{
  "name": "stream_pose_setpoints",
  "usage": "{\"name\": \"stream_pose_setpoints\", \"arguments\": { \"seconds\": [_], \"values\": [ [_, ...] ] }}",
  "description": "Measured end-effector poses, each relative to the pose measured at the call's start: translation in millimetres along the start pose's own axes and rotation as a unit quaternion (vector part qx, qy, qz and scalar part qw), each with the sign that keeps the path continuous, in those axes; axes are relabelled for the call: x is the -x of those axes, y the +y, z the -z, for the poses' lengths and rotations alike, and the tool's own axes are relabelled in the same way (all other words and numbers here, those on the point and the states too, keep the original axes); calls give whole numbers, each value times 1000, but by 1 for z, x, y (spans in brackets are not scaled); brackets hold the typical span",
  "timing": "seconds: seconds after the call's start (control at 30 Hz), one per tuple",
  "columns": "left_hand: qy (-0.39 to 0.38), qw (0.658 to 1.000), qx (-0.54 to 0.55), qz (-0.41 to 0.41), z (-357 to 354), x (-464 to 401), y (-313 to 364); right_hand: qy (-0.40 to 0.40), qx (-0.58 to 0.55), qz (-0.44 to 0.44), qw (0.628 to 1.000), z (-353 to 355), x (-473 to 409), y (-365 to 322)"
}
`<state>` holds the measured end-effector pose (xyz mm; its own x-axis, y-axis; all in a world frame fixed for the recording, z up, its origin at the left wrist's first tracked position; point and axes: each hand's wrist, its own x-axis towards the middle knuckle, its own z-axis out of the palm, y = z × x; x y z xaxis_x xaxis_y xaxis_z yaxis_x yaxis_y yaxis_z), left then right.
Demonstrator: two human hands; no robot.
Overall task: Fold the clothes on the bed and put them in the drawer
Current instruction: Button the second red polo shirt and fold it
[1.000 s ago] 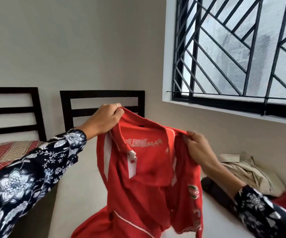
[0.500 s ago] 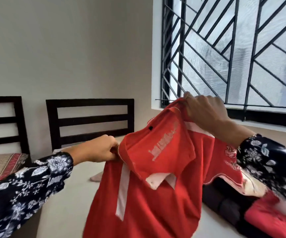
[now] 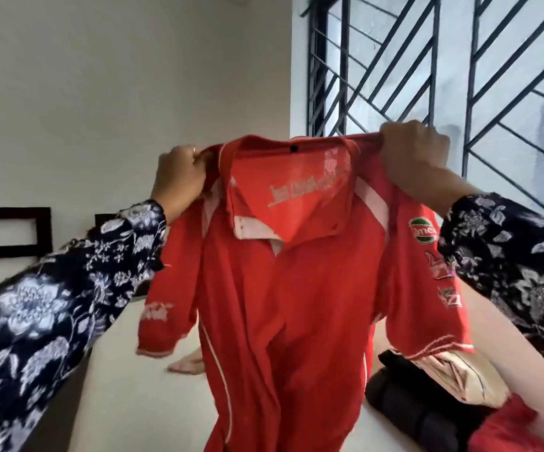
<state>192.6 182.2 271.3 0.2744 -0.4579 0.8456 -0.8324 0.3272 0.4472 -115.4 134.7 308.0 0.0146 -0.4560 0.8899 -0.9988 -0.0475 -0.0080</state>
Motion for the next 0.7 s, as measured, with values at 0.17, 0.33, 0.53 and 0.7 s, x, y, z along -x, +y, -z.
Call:
{"name": "stream_pose_setpoints", "arguments": {
  "seconds": [0.17, 0.33, 0.53, 0.7],
  "values": [
    [102, 952, -191, -216, 52, -15, 33, -205, -334, -80, 916, 30, -30, 19],
    [105, 927, -243, -268, 94, -18, 53, -274, -577, -113, 761, 69, -25, 26],
    [162, 907, -229, -315, 152, -31, 97, 42, -397, 8, 917, 127, -23, 28],
    [162, 913, -191, -323, 187, -52, 130, 134, -448, -29, 883, 151, -44, 30]
  ]
}}
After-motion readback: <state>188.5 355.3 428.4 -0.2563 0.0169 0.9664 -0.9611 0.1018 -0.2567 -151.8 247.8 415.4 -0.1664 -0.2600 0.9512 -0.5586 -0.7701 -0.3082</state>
